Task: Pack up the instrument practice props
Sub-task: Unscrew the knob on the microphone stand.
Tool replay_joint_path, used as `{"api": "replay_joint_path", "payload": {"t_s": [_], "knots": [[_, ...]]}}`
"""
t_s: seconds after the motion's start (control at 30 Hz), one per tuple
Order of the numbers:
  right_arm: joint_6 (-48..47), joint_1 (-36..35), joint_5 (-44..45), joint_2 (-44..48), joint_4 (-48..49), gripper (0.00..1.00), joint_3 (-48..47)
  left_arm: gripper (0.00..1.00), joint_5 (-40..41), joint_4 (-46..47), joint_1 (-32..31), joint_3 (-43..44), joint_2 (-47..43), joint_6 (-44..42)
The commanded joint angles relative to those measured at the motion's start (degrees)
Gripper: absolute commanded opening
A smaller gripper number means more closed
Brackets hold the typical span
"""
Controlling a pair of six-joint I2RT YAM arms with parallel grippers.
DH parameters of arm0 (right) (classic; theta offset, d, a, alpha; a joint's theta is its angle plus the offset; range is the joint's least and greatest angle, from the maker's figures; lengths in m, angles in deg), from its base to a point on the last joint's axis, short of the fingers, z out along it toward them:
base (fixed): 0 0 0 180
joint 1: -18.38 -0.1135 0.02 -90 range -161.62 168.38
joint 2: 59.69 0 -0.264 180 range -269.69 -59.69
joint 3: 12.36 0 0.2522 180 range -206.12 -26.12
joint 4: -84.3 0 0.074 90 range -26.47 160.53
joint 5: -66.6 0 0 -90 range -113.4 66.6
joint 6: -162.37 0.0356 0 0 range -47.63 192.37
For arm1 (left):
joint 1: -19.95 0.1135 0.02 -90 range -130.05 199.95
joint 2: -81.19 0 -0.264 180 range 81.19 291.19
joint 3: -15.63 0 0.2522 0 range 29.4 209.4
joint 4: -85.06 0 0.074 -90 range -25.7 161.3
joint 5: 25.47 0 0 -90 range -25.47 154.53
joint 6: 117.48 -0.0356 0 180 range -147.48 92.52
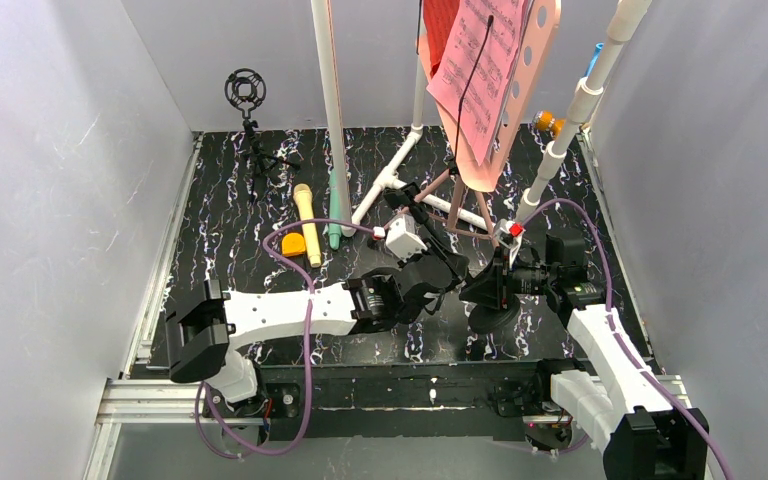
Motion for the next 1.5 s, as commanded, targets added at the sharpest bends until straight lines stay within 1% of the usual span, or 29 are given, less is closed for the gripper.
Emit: {"api": "replay_joint_path", "payload": {"t_s": [0.0, 0.07, 0.1, 0.2, 0.23, 0.27, 0.3, 0.43, 0.6, 0.67, 0.73, 0.8, 0.87, 0.93, 1.07, 1.2, 1.23, 1.27, 1.47], "knots": [[-1.05, 0.63, 4.65, 0.12, 2.45, 0.01, -2.09, 0.00, 5.33, -9.25, -1.38, 3.88, -1.19, 7.87], [-0.99, 0.61, 2.81, 0.02, 2.44, 0.01, -2.14, 0.00, 5.34, -8.15, -1.47, 3.20, -2.03, 6.22], [-0.92, 0.71, 1.65, 0.08, 2.45, 0.01, -2.11, 0.02, 5.43, -7.88, -1.47, 2.61, -2.62, 5.79], [-0.81, 0.89, -1.19, 0.02, 2.50, 0.01, -2.22, 0.50, 5.30, -5.75, -1.50, 0.52, -4.71, 3.97], [-0.69, 0.97, -1.85, -0.04, 2.54, 0.01, -2.18, 0.62, 5.02, -5.70, -1.48, -0.18, -5.44, 4.00], [-0.60, 1.07, -2.36, -0.14, 2.59, 0.01, -2.21, 0.70, 4.77, -5.30, -1.47, -1.20, -6.15, 3.71], [-0.56, 1.24, -2.82, -0.09, 2.63, 0.01, -2.19, 0.74, 4.64, -4.77, -1.47, -2.02, -7.16, 2.99], [-0.62, 1.62, -4.35, -0.46, 2.72, 0.01, -2.15, 0.89, 3.36, -4.25, -1.47, -5.09, -10.12, 0.81], [-1.32, 2.25, -6.98, -0.54, 2.72, 0.01, -2.03, 0.97, 0.56, -2.29, -1.47, -10.20, -14.09, -6.46], [-1.65, 2.53, -8.90, -0.62, 2.72, 0.01, -1.82, 0.98, -1.15, 2.45, -1.47, -13.49, -15.87, -12.58], [-1.89, 2.74, -9.95, -0.66, 2.72, 0.01, -1.78, 0.98, -5.57, 13.71, -1.40, -18.84, -17.73, -22.33], [-2.09, 2.95, -10.78, -0.76, 2.72, 0.01, -1.67, 0.98, -13.01, 27.61, -1.18, -25.25, -19.23, -31.08], [-2.16, 3.13, -11.29, -0.78, 2.72, 0.01, -1.65, 0.98, -17.96, 39.27, -0.56, -30.47, -19.87, -35.37], [-2.27, 3.31, -12.02, -0.72, 2.72, 0.01, -1.61, 0.98, -22.23, 45.34, 0.26, -33.21, -20.06, -38.37], [-2.49, 3.53, -13.05, -0.67, 2.72, 0.01, -1.42, 0.98, -29.18, 53.95, 2.13, -36.72, -18.59, -41.76], [-2.65, 3.66, -13.90, -0.68, 2.72, 0.01, -1.31, 0.98, -36.10, 69.58, 5.07, -39.76, -13.40, -41.77], [-2.65, 3.70, -14.05, -0.64, 2.72, 0.01, -1.28, 0.98, -37.10, 72.27, 5.56, -40.01, -12.37, -41.65], [-2.70, 3.71, -14.22, -0.65, 2.72, 0.01, -1.26, 0.98, -37.90, 73.76, 6.14, -39.82, -10.70, -41.34], [-2.83, 3.80, -14.80, -0.51, 2.72, 0.01, -1.18, 0.98, -40.23, 74.01, 7.48, -35.45, -4.95, -42.19]]}}
